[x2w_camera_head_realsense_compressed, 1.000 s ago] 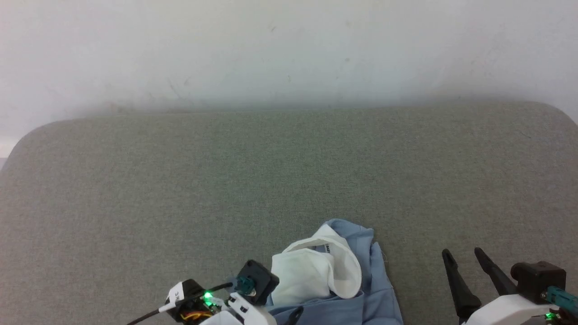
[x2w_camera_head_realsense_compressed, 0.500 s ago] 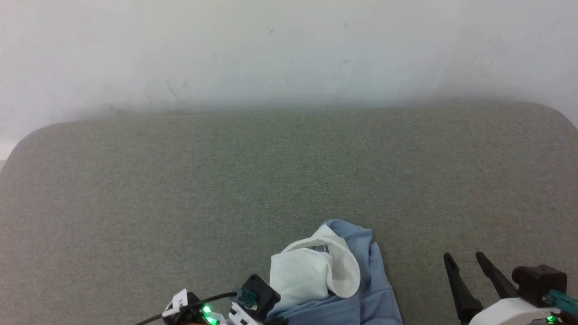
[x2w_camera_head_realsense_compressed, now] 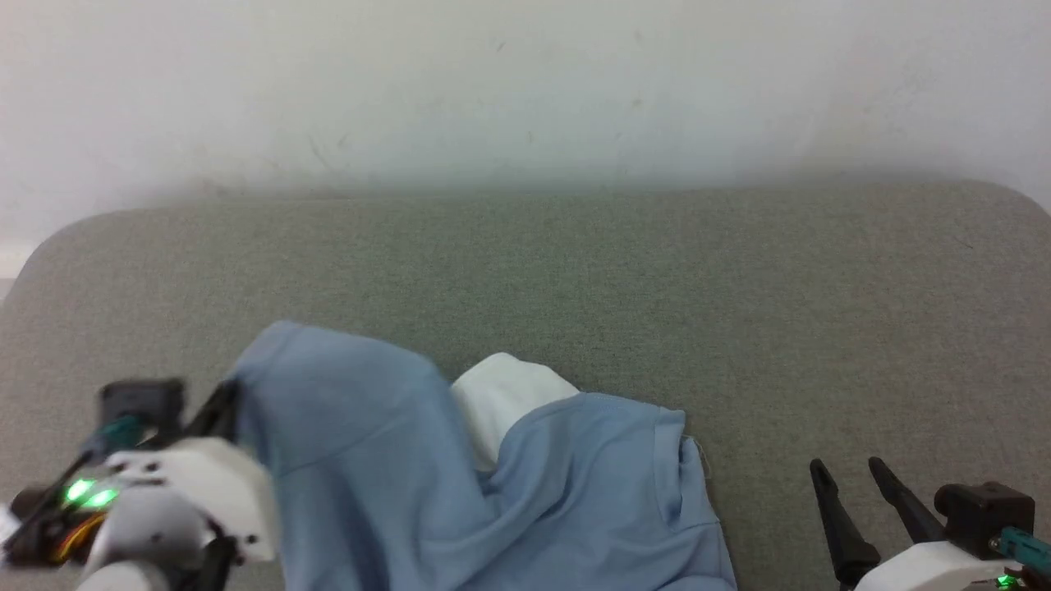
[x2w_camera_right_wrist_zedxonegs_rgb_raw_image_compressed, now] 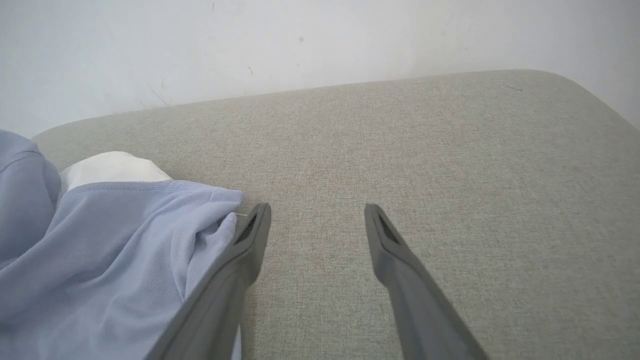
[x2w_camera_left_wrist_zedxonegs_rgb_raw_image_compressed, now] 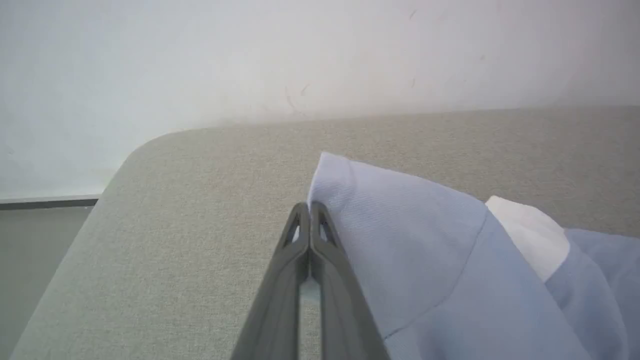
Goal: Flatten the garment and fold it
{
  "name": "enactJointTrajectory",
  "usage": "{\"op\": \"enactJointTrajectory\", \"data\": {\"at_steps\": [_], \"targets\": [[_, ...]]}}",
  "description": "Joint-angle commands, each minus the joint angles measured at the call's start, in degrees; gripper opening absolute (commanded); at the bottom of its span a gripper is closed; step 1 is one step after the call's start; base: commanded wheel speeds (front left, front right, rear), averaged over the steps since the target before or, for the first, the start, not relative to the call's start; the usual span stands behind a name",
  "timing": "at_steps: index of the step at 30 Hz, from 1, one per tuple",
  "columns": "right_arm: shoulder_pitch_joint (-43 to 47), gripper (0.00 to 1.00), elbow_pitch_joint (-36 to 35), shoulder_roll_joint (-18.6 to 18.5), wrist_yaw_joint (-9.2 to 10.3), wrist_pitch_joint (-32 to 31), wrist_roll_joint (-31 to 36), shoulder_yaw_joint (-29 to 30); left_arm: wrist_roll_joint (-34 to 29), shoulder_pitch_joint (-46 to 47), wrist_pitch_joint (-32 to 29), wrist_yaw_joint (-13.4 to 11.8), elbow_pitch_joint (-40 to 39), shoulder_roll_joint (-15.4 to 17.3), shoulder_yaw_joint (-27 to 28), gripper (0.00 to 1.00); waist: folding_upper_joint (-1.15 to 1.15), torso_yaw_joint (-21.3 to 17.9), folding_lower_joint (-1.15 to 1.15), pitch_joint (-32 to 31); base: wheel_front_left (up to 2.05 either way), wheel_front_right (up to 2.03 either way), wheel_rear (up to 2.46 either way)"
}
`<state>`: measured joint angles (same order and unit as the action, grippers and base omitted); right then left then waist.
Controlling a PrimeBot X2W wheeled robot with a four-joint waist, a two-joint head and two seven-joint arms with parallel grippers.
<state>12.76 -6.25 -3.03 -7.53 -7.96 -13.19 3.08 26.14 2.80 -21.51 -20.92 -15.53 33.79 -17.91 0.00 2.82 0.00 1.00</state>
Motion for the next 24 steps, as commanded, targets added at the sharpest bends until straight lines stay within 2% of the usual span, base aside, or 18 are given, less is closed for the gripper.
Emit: {"op": "enactJointTrajectory", "data": {"at_steps": [1,4,6,9,12,13,14,18,24], "targets": [[-0.2,1.00,0.1,0.1,0.04,0.4,-0.4,-0.1,1.2,-2.7,0.8,-1.7,1.1,0.1,2.0,0.00,0.00,-0.1,0.00,0.4,0.00,0.00,0.00],[-0.6,1.00,0.4,0.1,0.04,0.4,-0.5,-0.3,4.4,-8.7,2.7,-5.5,4.7,-0.7,7.5,0.00,0.00,-0.3,0.00,1.1,0.00,0.00,0.00],[-0.8,1.00,0.5,0.1,0.04,0.5,-0.5,-0.4,6.8,-12.8,4.0,-7.1,7.3,-2.0,10.4,0.00,0.00,-0.5,0.00,1.3,0.00,0.00,0.00],[-1.0,1.00,0.7,0.1,0.04,0.5,-0.4,-0.3,10.2,-17.5,5.4,-7.2,12.1,-3.9,12.9,0.00,0.00,-0.7,0.00,1.6,0.00,0.00,0.00],[-1.1,1.00,0.8,0.1,0.04,0.5,-0.4,-0.1,13.3,-19.4,6.2,-5.1,15.6,-6.1,13.3,0.00,0.00,-0.5,0.00,1.7,0.00,0.00,0.00],[-1.1,1.00,0.9,0.1,0.04,0.4,-0.4,0.0,14.4,-19.4,6.2,-3.6,16.3,-6.8,12.8,0.18,0.00,-0.3,0.00,1.7,0.00,0.00,0.00],[-1.2,1.00,0.9,0.1,0.04,0.4,-0.4,0.0,14.8,-19.1,6.6,-2.5,17.0,-7.1,12.4,1.00,0.00,-0.2,0.00,1.7,0.00,0.00,0.00],[-1.6,1.00,0.8,0.1,0.04,0.1,0.0,0.0,13.6,-16.0,11.7,0.8,18.0,-8.2,11.2,1.00,0.00,0.4,0.00,1.3,0.00,0.00,0.00],[-1.6,1.00,0.4,0.1,0.04,-1.0,0.7,-0.1,7.7,-8.8,21.7,5.7,15.1,-8.7,7.3,1.00,0.00,1.8,0.00,0.4,0.00,0.00,0.00]]}}
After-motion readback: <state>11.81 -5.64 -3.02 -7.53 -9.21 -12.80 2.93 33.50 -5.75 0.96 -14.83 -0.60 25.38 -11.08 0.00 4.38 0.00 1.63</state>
